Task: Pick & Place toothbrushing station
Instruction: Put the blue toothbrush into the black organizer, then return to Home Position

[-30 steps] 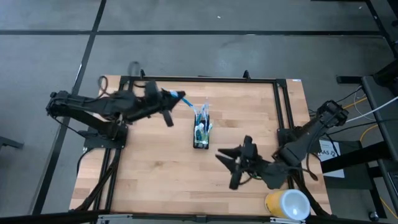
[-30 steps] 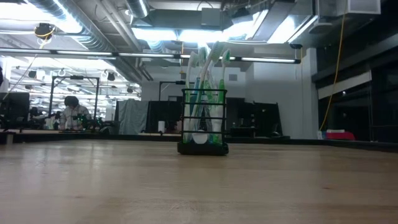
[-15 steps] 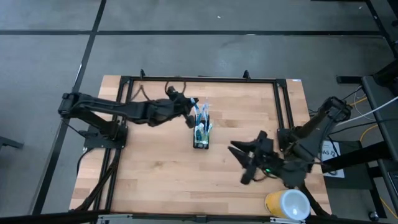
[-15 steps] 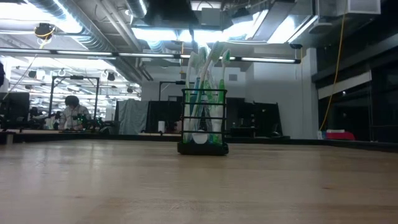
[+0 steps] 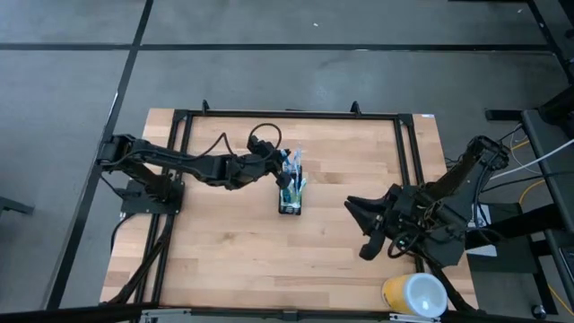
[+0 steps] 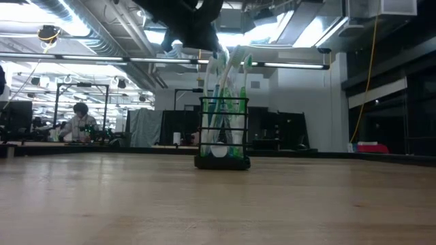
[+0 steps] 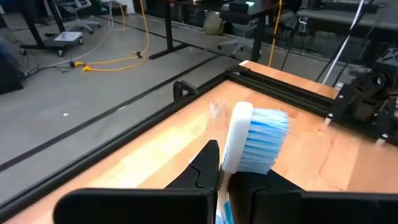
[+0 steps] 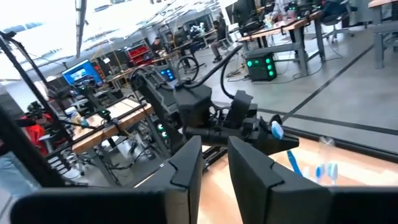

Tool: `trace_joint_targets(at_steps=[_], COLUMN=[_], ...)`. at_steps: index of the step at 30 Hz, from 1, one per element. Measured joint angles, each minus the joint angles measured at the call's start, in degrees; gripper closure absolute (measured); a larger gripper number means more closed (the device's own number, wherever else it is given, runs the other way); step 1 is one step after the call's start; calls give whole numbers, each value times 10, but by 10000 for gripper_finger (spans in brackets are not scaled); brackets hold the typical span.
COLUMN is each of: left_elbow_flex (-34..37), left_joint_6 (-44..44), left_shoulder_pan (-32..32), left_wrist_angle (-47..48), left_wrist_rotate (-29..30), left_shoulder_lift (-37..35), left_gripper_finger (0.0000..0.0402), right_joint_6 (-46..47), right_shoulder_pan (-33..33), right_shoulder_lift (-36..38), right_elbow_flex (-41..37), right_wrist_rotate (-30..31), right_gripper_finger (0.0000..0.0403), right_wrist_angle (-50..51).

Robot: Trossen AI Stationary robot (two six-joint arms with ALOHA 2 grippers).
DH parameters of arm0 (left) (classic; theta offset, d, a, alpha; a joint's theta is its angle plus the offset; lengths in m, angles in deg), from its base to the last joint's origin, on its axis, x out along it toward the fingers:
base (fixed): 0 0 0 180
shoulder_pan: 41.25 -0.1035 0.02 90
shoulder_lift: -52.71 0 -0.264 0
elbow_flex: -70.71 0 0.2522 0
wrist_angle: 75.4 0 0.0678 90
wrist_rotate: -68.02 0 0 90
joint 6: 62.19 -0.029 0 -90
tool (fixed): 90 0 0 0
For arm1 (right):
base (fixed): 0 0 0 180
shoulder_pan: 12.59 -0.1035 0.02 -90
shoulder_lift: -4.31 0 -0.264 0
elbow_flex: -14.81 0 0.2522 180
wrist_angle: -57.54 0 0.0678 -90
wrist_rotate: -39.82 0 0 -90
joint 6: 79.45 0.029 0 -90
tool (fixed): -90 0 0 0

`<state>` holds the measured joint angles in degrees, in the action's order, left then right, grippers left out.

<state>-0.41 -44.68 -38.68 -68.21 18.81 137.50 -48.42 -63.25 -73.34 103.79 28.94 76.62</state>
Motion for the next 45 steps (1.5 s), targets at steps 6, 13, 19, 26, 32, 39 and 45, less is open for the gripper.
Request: trace_joint_targets(at_steps=[6,13,19,26,32,39,45], left_elbow_flex=[6,43,45,45,45,45,45], left_joint_6=[12,31,26,27,12,-1,-2], left_shoulder_pan=[-2,-20,-40,-60,-70,-69,-68], left_wrist_angle=[-5,-29,-27,-28,-59,-104,-114], left_wrist_rotate=[-5,-41,-74,-118,-178,-194,-188], left_shoulder_lift=[1,2,2,5,5,5,-1], left_gripper_finger=[395,395,395,395,372,293,246], right_joint_6=[4,5,5,2,-2,-2,-6], right_shoulder_pan=[-1,-1,-1,-1,-1,-2,-5], right_shoulder_lift=[0,0,0,0,0,0,0], right_elbow_flex=[0,0,0,0,0,0,0], right_wrist_rotate=[9,15,24,25,25,25,26], right_gripper_finger=[323,324,324,324,324,324,324], right_wrist_angle=[-2,-2,-4,-4,-4,-4,11])
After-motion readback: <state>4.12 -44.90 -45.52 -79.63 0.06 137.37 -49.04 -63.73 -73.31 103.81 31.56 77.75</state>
